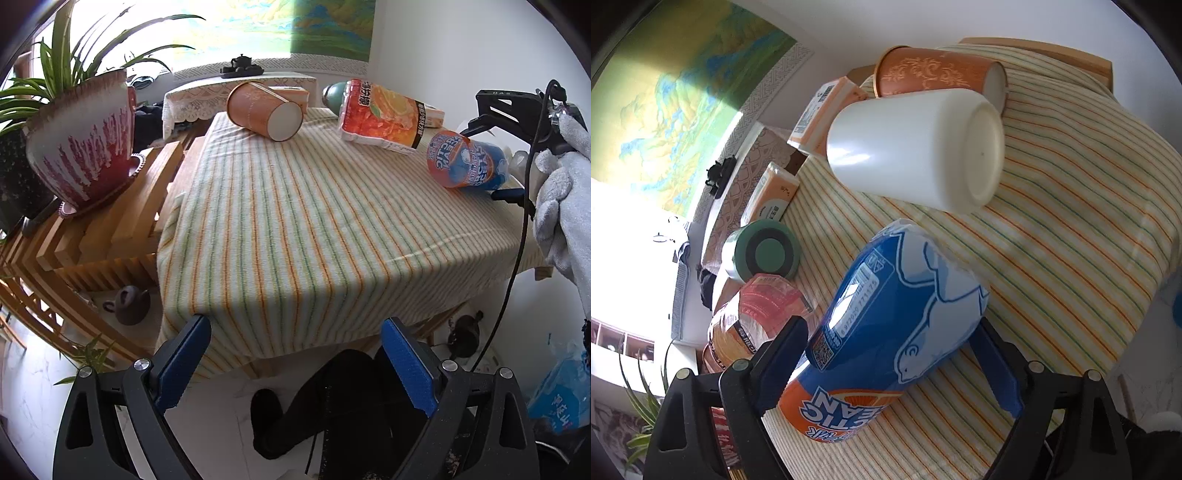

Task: Flip cup upside down
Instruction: 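Rotate the held bottle with the right gripper toward upright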

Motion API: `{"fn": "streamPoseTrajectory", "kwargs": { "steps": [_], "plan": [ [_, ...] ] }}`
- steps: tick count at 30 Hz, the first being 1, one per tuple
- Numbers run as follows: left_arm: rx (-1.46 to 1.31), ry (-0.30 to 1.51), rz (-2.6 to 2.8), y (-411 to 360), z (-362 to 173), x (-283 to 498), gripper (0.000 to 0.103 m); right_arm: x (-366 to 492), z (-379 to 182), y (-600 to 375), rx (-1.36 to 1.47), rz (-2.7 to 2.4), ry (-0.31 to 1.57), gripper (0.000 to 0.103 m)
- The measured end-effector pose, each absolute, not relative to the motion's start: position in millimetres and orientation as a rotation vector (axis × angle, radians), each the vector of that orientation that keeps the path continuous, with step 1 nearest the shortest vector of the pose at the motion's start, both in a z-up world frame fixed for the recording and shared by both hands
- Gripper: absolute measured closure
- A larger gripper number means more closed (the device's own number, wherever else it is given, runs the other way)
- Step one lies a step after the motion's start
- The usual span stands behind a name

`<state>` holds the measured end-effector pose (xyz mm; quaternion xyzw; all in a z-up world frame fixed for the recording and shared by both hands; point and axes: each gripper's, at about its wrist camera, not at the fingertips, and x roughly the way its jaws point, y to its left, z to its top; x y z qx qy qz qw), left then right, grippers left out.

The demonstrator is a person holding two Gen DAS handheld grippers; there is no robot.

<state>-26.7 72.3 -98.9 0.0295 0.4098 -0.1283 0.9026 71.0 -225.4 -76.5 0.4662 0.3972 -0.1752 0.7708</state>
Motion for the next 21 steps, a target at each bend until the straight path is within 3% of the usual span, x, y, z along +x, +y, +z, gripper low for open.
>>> {"fn": "streamPoseTrajectory", "kwargs": {
  "steps": [10,21],
  "plan": [
    [0.066,0.846,-0.242,74.4,-97.6,-27.0,0.008,56.6,-65.9,-219.5,0.861,-0.322,0.786,0.022],
    [0.064,0.863,-0.219,68.1,-99.0,-25.0,0.008,53.5,-25.9,-180.0,0.390,-0.220,0.596,0.031]
  ]
}}
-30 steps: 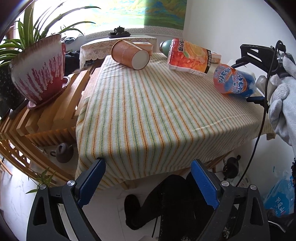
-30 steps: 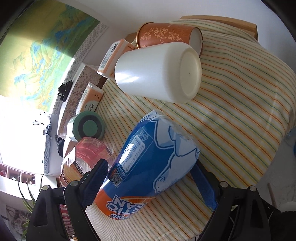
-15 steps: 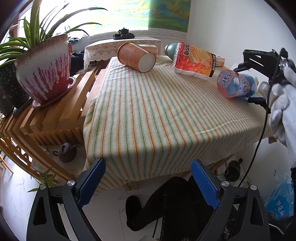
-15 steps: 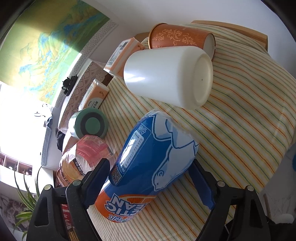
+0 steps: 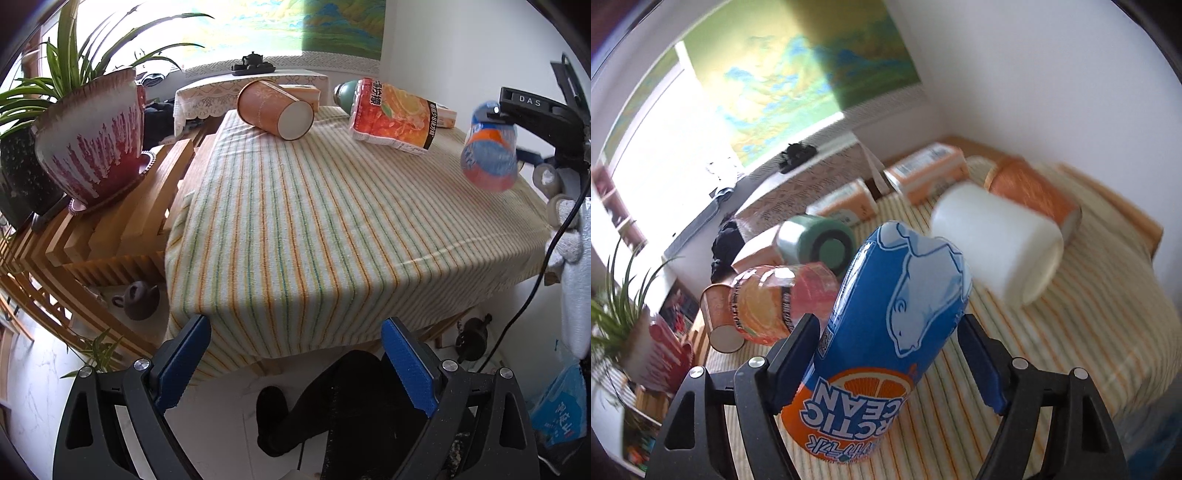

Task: Flip cup upside down
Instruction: 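Rotate the held bottle with the right gripper toward upright, then lower the upright bottle onto the table with the right gripper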

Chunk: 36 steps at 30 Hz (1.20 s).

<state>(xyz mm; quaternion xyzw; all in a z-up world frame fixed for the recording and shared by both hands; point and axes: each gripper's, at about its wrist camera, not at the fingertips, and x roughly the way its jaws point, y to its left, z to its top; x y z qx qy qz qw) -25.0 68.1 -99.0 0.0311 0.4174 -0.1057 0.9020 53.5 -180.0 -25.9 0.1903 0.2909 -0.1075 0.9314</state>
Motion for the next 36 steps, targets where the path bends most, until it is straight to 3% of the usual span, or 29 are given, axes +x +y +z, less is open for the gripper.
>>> {"fn": "streamPoseTrajectory", "kwargs": {
  "steps": [6,12,20,29,34,36],
  "plan": [
    [0.080,0.882,-0.227,57.6,-102.9,-21.7,0.008,60.9,-23.6,-172.5,0.241,-0.203,0.510,0.035],
    [-0.032,0.934,-0.262,61.6,-95.9,-9.1,0.001,62.4,-36.7,-175.4,0.226,-0.156,0.562,0.036],
    [-0.015,1.001,-0.296,68.1,-102.4,-13.6,0.002,85.8,-36.3,-186.7,0.229,-0.005,0.860,0.036],
    [0.048,0.977,-0.292,64.9,-100.8,-32.8,0.002,141.3,-25.8,-201.0,0.295,0.154,1.236,0.029],
    [0.051,0.972,-0.283,65.4,-98.2,-33.0,0.002,172.9,-36.4,-194.6,0.224,0.116,1.353,0.029],
    [0.049,0.968,-0.278,67.6,-95.7,-33.9,0.002,178.6,-45.0,-196.9,0.249,0.124,1.389,0.036]
  ]
}}
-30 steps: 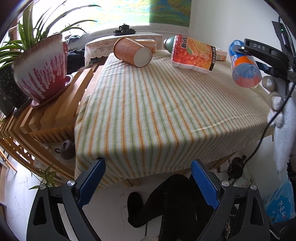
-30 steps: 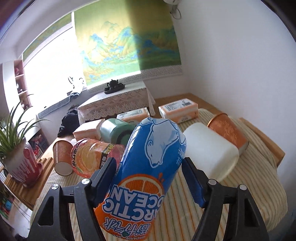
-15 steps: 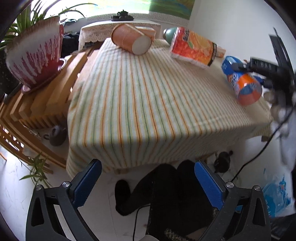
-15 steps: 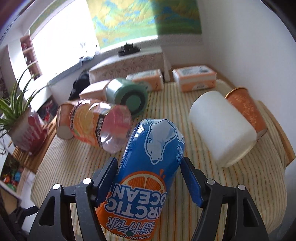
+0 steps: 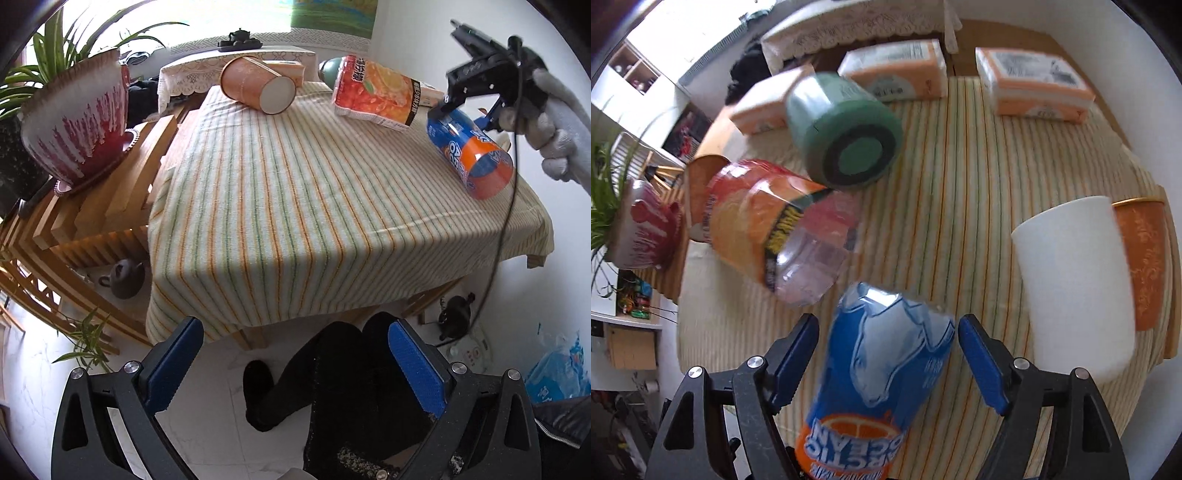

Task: Flip cup upside down
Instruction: 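Lower the upright bottle onto the table with the right gripper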

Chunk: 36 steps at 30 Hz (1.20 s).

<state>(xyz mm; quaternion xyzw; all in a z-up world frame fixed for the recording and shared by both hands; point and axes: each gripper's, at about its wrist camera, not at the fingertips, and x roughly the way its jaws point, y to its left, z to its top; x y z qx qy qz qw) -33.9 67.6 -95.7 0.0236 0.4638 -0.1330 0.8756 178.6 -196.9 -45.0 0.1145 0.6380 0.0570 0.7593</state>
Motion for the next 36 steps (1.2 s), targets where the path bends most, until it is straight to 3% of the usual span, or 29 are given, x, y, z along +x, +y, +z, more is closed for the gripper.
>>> {"fn": "streamPoseTrajectory", "kwargs": {
  "steps": [4,9,14,19,25,36],
  "plan": [
    [0.054,0.957,-0.267,69.9,-90.7,-34.7,0.002,165.6,-33.5,-200.4,0.246,0.131,1.320,0.036],
    [0.052,0.945,-0.276,67.8,-84.4,-32.9,0.002,127.8,9.3,-194.1,0.120,0.064,0.970,0.036],
    [0.046,0.950,-0.331,51.5,-86.1,-39.3,0.002,107.6,4.3,-184.8,0.037,-0.042,0.678,0.036],
    [0.046,0.937,-0.336,47.1,-84.4,-47.5,0.002,89.0,-2.0,-156.0,-0.138,-0.106,0.505,0.036],
    [0.039,0.876,-0.318,48.2,-68.0,-47.3,0.002,59.8,-2.1,-136.6,-0.179,-0.111,0.450,0.036],
    [0.059,0.768,-0.306,35.6,-34.7,-42.2,0.002,37.8,-8.6,-141.7,-0.082,-0.054,0.535,0.036]
  ]
}}
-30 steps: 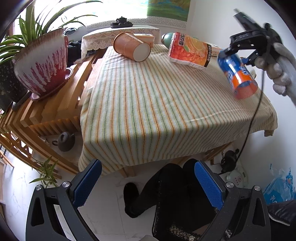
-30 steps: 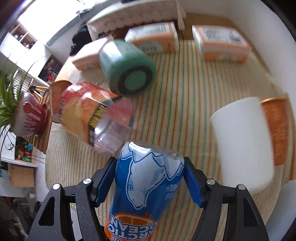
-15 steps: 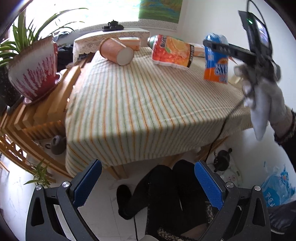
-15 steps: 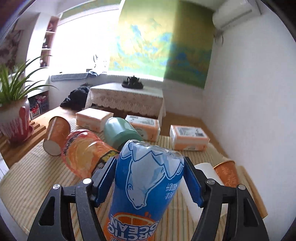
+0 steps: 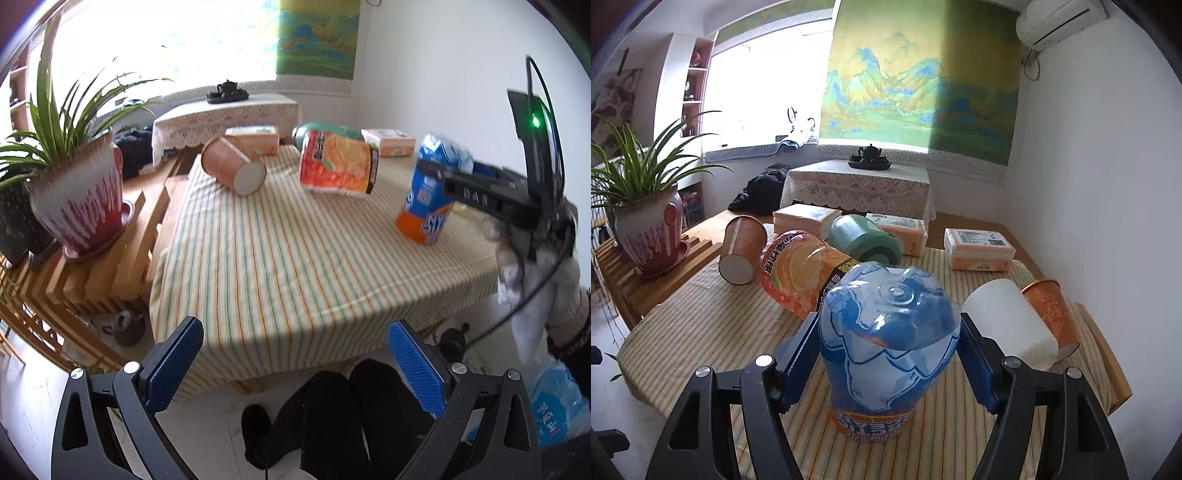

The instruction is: Flip cup upside down

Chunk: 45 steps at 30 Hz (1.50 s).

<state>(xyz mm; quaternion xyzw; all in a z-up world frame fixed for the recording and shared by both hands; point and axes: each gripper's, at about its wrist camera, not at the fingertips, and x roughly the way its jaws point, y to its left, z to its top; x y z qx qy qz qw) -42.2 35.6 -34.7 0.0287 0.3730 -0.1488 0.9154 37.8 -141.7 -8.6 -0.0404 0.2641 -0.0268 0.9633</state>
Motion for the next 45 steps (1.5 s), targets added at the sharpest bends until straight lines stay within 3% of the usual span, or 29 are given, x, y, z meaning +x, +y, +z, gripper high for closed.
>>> {"fn": "streamPoseTrajectory", "kwargs": {
  "steps": [9,21,45],
  "plan": [
    [0.036,0.608,-0.228,22.0,-14.6,-38.6,0.001,-6.0,0.8,-147.6,-0.027,-0.060,0.467,0.017],
    [0.009,0.401,-0.093,1.6,-0.2,-34.0,0.001,-58.9,5.4,-160.9,0.026,-0.171,0.414,0.017],
    [0.014,0.387,-0.065,-5.5,0.6,-28.8,0.001,-77.5,10.9,-178.0,0.067,-0.243,0.373,0.014]
  ]
}}
